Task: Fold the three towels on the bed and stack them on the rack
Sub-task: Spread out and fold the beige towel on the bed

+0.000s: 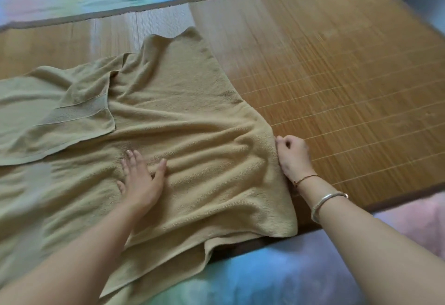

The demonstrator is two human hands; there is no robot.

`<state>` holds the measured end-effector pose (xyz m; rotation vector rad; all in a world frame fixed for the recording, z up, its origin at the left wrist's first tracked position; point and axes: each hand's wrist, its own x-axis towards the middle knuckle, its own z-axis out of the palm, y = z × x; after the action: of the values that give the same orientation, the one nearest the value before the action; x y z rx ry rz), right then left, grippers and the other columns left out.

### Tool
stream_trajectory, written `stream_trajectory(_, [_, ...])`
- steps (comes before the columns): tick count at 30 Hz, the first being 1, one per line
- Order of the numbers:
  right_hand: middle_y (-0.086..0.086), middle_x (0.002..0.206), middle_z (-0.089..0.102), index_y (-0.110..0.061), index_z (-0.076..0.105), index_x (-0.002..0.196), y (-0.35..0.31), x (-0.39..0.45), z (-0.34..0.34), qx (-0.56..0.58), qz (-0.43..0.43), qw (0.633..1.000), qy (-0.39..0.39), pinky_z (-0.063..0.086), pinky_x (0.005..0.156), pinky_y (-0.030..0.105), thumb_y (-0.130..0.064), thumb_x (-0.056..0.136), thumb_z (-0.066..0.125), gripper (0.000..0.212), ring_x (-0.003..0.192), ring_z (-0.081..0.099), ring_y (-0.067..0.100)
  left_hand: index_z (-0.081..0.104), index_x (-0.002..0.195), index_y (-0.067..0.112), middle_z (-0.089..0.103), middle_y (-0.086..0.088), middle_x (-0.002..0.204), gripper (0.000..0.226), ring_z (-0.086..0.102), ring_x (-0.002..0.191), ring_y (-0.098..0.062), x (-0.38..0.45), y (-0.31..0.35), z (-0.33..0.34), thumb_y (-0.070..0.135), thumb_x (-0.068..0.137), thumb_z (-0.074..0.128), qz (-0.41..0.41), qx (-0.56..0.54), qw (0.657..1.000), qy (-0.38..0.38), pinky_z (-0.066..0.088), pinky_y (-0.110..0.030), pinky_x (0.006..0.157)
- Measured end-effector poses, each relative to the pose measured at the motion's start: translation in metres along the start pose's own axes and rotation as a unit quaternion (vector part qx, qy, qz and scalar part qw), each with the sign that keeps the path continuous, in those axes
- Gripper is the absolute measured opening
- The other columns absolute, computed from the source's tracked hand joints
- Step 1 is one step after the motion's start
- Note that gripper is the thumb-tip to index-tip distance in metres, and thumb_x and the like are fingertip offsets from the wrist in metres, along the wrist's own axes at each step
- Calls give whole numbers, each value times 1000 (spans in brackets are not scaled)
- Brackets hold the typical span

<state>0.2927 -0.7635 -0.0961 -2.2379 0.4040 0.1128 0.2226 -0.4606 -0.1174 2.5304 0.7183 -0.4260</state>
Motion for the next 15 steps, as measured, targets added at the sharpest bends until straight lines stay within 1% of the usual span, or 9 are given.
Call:
stream_trajectory(2, [1, 60, 47, -9, 49, 62, 9, 4, -10, -45, -16, 999, 15, 32, 60, 30, -25, 98, 45, 40, 65, 46, 24, -13, 152, 15, -24, 0, 158, 86, -22, 145, -19, -3, 0, 4, 65, 92, 23, 18, 26, 999, -6, -5, -51, 117])
stream_trajectory(4, [2, 63, 49, -8, 50, 66, 16, 1, -10, -103, -14, 994, -29, 31, 58, 31, -29, 100, 41, 41, 69, 48, 25, -14, 152, 17, -26, 0, 157, 87, -24, 144, -22, -5, 0, 7, 67, 91, 24, 29, 52, 998, -6, -5, -52, 117])
stream_trajectory(6, [4, 68, 53, -10, 51, 66, 19, -3, -7, -102, 6, 992, -75, 34, 62, 30, -37, 102, 31, 49, 73, 51, 25, -16, 151, 22, -30, 4, 155, 87, -27, 143, -23, -8, 0, 9, 68, 90, 25, 44, 78, 996, -4, -5, -53, 116])
stream_trajectory(8, [8, 76, 60, -7, 59, 74, 18, -8, -8, -73, 39, 990, -114, 38, 70, 31, -49, 101, 21, 63, 77, 55, 25, -17, 150, 28, -34, 11, 153, 85, -28, 143, -24, -18, -2, 11, 68, 89, 26, 66, 88, 994, -3, -4, -55, 115])
stream_trajectory(9, [8, 77, 61, -6, 60, 76, 19, -10, -9, -67, 46, 988, -130, 40, 70, 32, -54, 99, 19, 67, 76, 55, 24, -18, 150, 31, -34, 13, 152, 86, -27, 143, -24, -25, -5, 12, 69, 88, 27, 79, 88, 993, -3, -3, -56, 116])
stream_trajectory(11, [3, 71, 56, -12, 54, 70, 24, -18, -12, -92, 48, 982, -156, 40, 65, 33, -59, 96, 20, 63, 69, 52, 21, -22, 147, 36, -35, 15, 150, 93, -25, 144, -23, -41, -9, 14, 78, 82, 29, 107, 90, 990, -23, -3, -58, 115])
stream_trajectory(12, [0, 68, 54, -15, 50, 67, 27, -24, -12, -112, 47, 980, -159, 40, 64, 32, -58, 97, 23, 58, 67, 51, 20, -25, 145, 39, -37, 16, 149, 98, -27, 143, -23, -50, -13, 15, 85, 74, 25, 126, 101, 986, -35, -4, -60, 115])
stream_trajectory(13, [-2, 67, 53, -18, 47, 66, 30, -29, -10, -131, 42, 979, -153, 40, 63, 33, -56, 97, 26, 53, 67, 51, 21, -28, 142, 41, -40, 17, 148, 102, -31, 142, -21, -57, -16, 17, 90, 66, 18, 149, 116, 981, -44, -5, -61, 113])
stream_trajectory(15, [-1, 67, 53, -20, 45, 66, 33, -38, -7, -150, 23, 982, -111, 40, 60, 32, -51, 98, 30, 47, 69, 53, 24, -30, 141, 43, -41, 20, 147, 106, -35, 139, -19, -67, -20, 19, 95, 56, 8, 191, 138, 970, -57, -6, -64, 110])
